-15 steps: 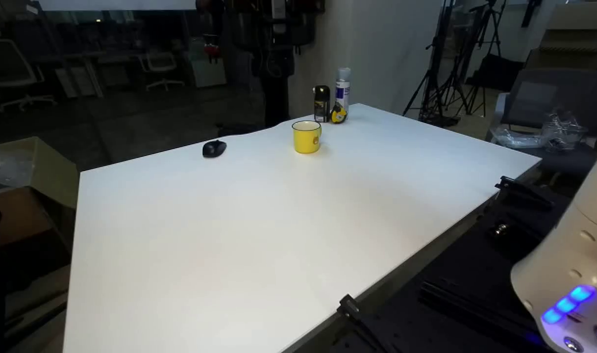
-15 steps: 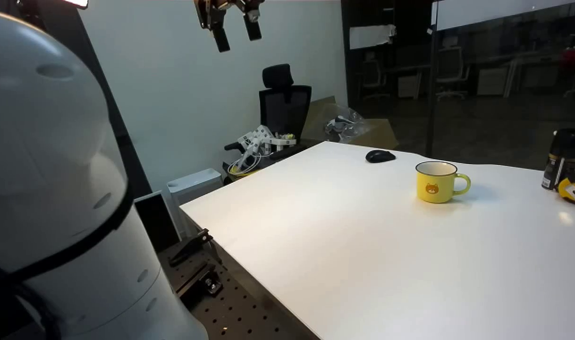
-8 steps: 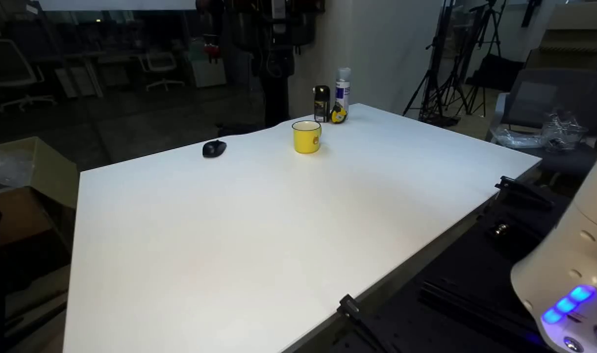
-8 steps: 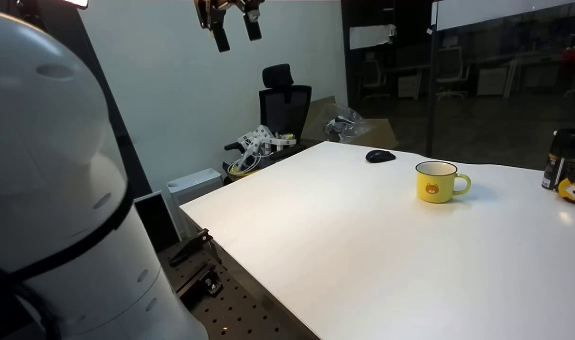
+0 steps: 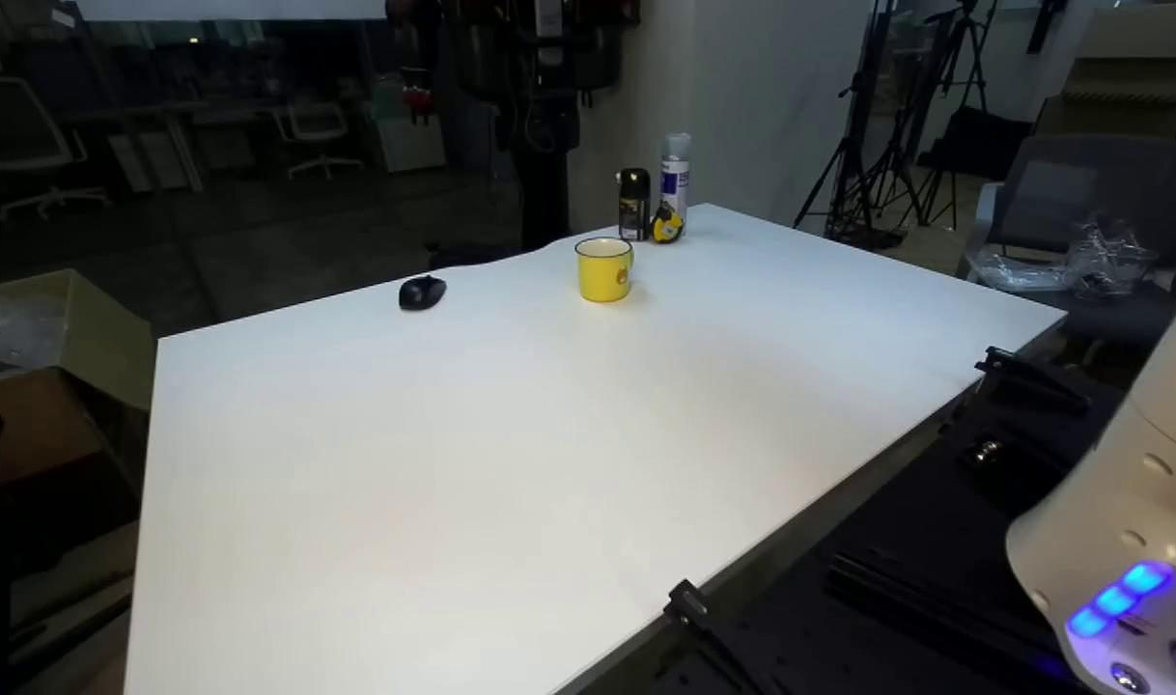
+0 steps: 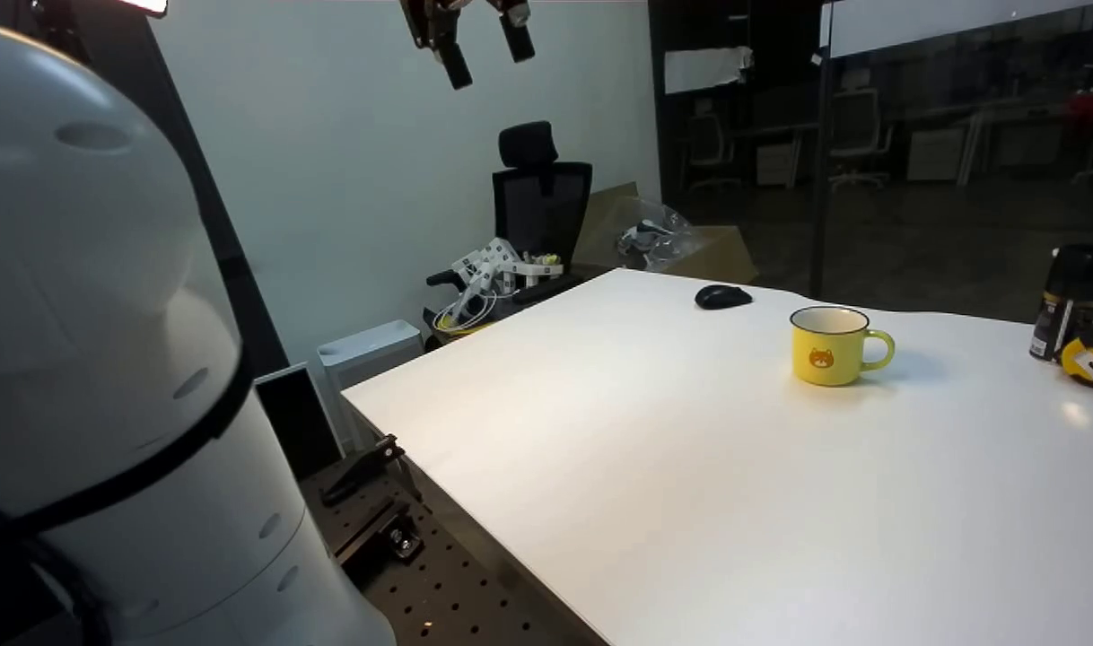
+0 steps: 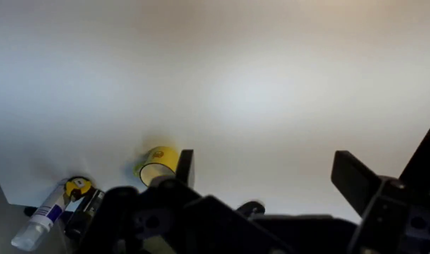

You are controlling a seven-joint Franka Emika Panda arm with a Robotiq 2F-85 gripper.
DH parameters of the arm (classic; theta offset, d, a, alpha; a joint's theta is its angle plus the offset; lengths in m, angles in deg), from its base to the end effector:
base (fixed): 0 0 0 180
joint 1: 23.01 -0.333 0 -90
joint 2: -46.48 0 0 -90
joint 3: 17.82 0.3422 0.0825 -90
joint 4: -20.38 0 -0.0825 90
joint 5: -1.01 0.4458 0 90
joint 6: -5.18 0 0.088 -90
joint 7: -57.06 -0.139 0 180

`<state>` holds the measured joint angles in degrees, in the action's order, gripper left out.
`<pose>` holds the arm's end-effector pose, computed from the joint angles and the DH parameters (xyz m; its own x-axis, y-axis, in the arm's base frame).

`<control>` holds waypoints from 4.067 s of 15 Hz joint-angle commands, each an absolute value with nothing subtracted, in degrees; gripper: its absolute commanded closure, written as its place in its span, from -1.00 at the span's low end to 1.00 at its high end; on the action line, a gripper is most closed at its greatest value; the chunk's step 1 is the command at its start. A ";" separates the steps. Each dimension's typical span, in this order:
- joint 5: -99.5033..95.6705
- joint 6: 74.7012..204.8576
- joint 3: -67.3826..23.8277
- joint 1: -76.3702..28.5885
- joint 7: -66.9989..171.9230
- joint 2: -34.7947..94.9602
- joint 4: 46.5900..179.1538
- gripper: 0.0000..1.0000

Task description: Slide the cup to the left

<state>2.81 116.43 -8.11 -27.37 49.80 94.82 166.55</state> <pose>0.3595 0.0967 0.5238 0.9692 0.0749 0.2348 0.0610 -0.9960 0.0660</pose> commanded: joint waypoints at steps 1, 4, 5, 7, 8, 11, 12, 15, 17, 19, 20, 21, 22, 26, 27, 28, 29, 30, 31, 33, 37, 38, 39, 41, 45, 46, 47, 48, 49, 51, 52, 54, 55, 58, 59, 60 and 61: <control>-2.65 124.89 -11.50 -22.59 51.35 89.62 165.99 -1.00; -3.96 130.07 -16.80 -19.09 53.44 83.48 164.86 -1.00; -2.62 130.63 -18.84 -18.94 54.81 81.24 164.16 -1.00; 0.95 129.79 -22.38 -19.72 57.82 76.83 162.68 -1.00; 3.26 129.27 -24.07 -20.77 60.10 75.18 162.15 -1.00; 4.23 130.37 -23.90 -19.75 61.75 75.79 164.24 -1.00; 5.12 130.35 -24.37 -20.03 62.77 74.26 163.51 -1.00; 5.66 130.19 -24.48 -20.40 63.18 72.30 162.17 -1.00; 5.69 130.06 -24.47 -20.50 63.19 72.31 161.99 -1.00; 9.90 131.25 -26.22 -22.45 66.47 69.57 160.23 -1.00; 11.60 133.25 -26.32 -21.94 64.45 66.46 158.16 -1.00; 14.19 134.86 -26.90 -22.06 64.37 63.89 156.31 -1.00; 16.71 136.27 -27.49 -22.19 64.71 61.42 154.44 -1.00; 22.92 137.12 -28.90 -21.25 62.52 47.99 142.16 -1.00; 23.42 135.59 -28.18 -19.91 60.81 44.55 138.85 -1.00; 22.26 134.61 -27.78 -19.02 58.09 41.17 135.75 -1.00; 20.53 133.82 -27.47 -18.26 55.11 37.72 132.60 -1.00; 18.17 133.45 -27.34 -17.84 51.66 34.29 129.54 -1.00; 16.39 133.05 -27.39 -17.62 48.79 31.09 126.50 -1.00; 11.96 131.64 -27.83 -17.81 43.20 24.90 120.41 -1.00; 6.43 125.74 -27.43 -19.08 37.77 14.25 108.43 -1.00; 6.04 124.15 -26.82 -19.37 37.80 11.92 105.40 -1.00; 5.99 123.24 -26.02 -19.53 38.45 9.63 102.38 -1.00; 6.91 126.18 -25.47 -18.84 40.74 12.55 107.82 -1.00; 6.96 126.25 -25.10 -18.79 40.98 10.89 106.66 -1.00; 6.98 126.25 -25.14 -18.58 41.05 10.97 106.65 -1.00; 6.99 126.24 -25.16 -18.44 41.10 11.03 106.65 -1.00; 6.47 126.46 -25.03 -18.71 41.61 10.22 106.13 -1.00; 6.07 126.53 -24.81 -18.99 42.15 9.26 105.47 -1.00; 5.49 126.06 -23.99 -19.14 44.16 7.45 104.19 -1.00; 5.24 125.57 -23.52 -19.28 45.14 6.23 103.06 -1.00; 5.03 124.69 -22.69 -19.60 46.95 3.91 100.94 -1.00; 4.72 124.30 -22.42 -19.79 47.71 2.79 99.85 -1.00; 3.59 122.83 -21.61 -19.69 51.35 -0.80 95.80 -1.00; 2.97 122.09 -21.43 -19.50 53.20 -1.91 94.26 -1.00; 2.26 121.42 -21.38 -19.43 54.71 -2.94 92.87 -1.00; 1.86 120.63 -21.29 -19.29 56.22 -3.99 91.32 -1.00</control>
